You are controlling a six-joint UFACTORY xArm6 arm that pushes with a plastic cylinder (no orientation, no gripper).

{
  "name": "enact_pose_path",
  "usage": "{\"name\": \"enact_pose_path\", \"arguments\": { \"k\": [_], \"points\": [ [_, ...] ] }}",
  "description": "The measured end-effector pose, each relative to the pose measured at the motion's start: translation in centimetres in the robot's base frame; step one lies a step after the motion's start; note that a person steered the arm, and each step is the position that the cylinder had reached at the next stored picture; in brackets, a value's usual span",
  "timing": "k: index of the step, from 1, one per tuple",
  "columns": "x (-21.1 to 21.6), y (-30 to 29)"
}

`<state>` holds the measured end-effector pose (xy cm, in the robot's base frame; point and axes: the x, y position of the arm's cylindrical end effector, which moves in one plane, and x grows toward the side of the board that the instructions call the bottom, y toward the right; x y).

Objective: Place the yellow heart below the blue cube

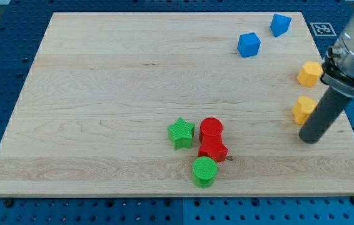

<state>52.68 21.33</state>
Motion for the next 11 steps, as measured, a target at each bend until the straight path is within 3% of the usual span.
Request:
{"name": "enact_pose_path", "arguments": {
  "k": [1, 3, 5, 7, 9, 11],
  "points": [
    [-2.8, 0.6],
    [0.2, 4.5],
    [0.7, 4.5],
    [-4.2, 4.5],
    [-5.7, 3.2],
    [-5.7, -1.8]
  ]
}}
